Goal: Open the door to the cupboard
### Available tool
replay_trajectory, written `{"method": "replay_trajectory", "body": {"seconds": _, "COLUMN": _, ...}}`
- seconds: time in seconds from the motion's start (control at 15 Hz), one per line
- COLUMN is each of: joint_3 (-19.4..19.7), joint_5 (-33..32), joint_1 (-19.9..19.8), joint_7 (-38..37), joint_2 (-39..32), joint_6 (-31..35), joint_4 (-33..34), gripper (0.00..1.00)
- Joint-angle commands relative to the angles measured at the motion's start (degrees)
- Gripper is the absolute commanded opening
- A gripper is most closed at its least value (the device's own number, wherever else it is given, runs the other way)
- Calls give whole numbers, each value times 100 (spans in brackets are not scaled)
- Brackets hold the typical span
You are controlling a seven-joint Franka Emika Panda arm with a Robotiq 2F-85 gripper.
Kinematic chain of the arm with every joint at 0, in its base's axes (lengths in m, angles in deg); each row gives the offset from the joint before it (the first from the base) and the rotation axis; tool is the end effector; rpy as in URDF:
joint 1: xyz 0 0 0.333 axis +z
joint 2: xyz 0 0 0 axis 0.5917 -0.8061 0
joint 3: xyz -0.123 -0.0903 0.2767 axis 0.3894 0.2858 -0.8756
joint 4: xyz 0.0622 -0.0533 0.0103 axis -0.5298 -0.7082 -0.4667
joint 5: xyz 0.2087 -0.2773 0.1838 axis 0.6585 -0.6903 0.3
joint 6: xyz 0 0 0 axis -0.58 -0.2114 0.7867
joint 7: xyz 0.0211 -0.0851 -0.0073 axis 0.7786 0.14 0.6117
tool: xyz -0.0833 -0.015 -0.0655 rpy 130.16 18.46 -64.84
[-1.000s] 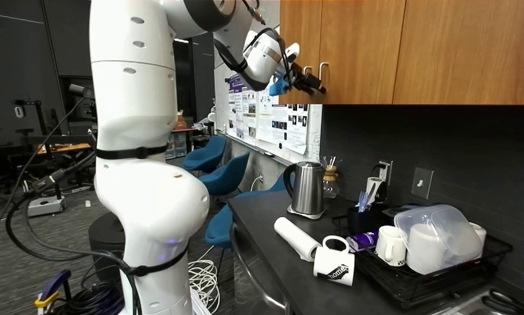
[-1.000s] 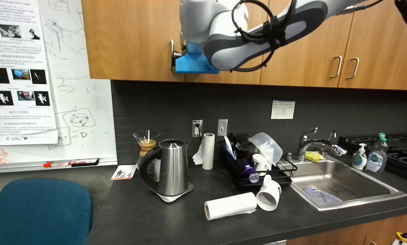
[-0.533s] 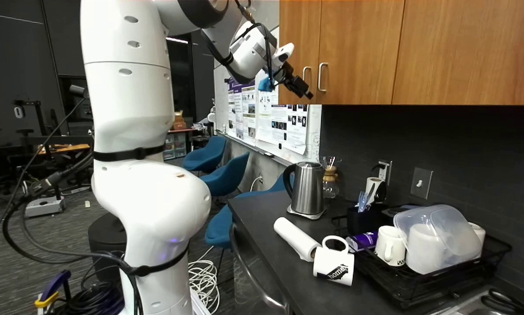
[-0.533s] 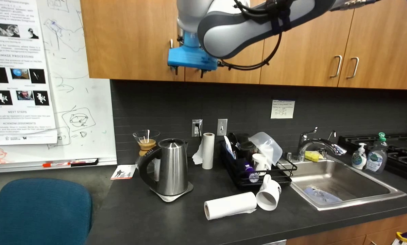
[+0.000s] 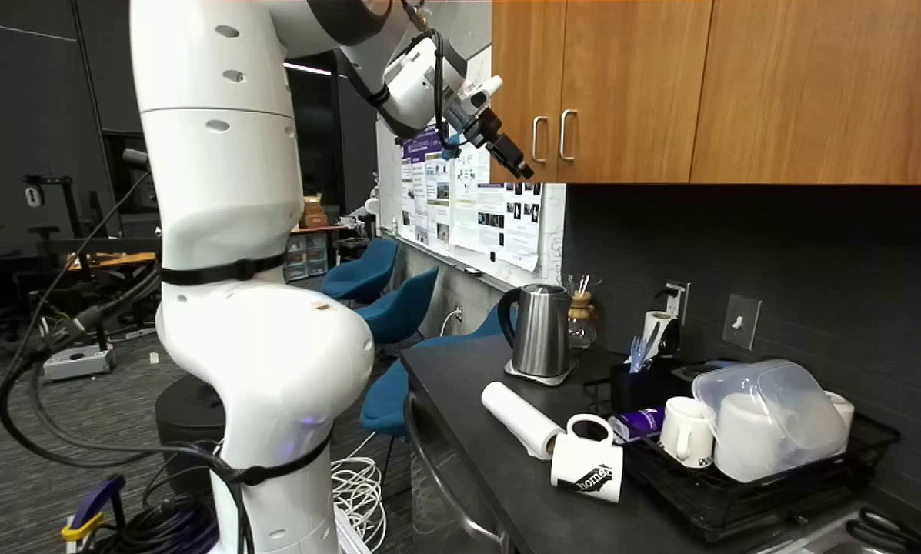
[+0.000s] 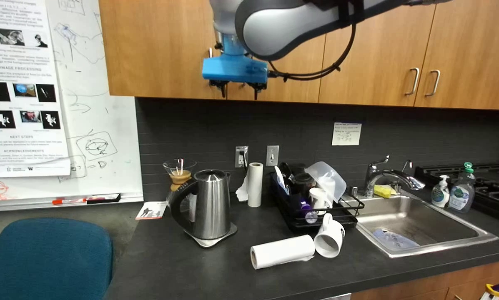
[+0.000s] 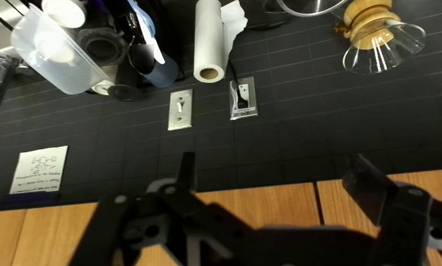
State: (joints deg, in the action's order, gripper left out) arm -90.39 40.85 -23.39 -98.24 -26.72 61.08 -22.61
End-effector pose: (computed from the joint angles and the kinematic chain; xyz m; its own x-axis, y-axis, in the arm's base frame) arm 0.5293 0.2383 0.6126 0.5373 -0.4571 0.7088 -0.6198 -0.7839 -0.0357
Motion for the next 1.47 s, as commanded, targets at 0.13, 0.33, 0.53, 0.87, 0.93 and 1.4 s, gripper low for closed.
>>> {"method": "replay_trajectory", "body": {"seconds": 0.13, "joint_3": -172, "joint_5": -476, "joint_1": 117, "joint_7": -409, "joint_2": -156, "joint_6": -937, "joint_4": 741, "gripper": 100}}
{"method": "replay_trajectory", "body": {"seconds": 0.33, "joint_3": -250, "joint_5": -1189, "joint_1": 189, "joint_7": -341, "joint_2": -388, "joint_6": -1158, "joint_4": 1260, "gripper": 100}}
{"method": "replay_trajectory", "body": {"seconds": 0.53, "joint_3": -257, "joint_5": -2013, "joint_1": 322, "joint_7": -334, "joint_2": -745, "joint_6": -1253, "joint_4": 1802, "gripper": 100}}
{"method": "replay_trajectory", "body": {"seconds": 0.87, "joint_3": -41, "joint_5": -2069, "joint_1": 300, "joint_7": -344, "joint_2": -1018, "joint_6": -1073, "joint_4": 2049, "gripper": 100}}
{"method": "replay_trajectory", "body": {"seconds": 0.93, "joint_3": 26, "joint_5": -1943, "joint_1": 248, "joint_7": -349, "joint_2": -974, "joint_6": -1012, "joint_4": 1931, "gripper": 100}}
{"method": "replay_trajectory", "body": {"seconds": 1.4, "joint_3": 351, "joint_5": -896, "joint_1": 43, "joint_7": -481, "joint_2": -471, "joint_6": -1131, "joint_4": 1032, "gripper": 100}}
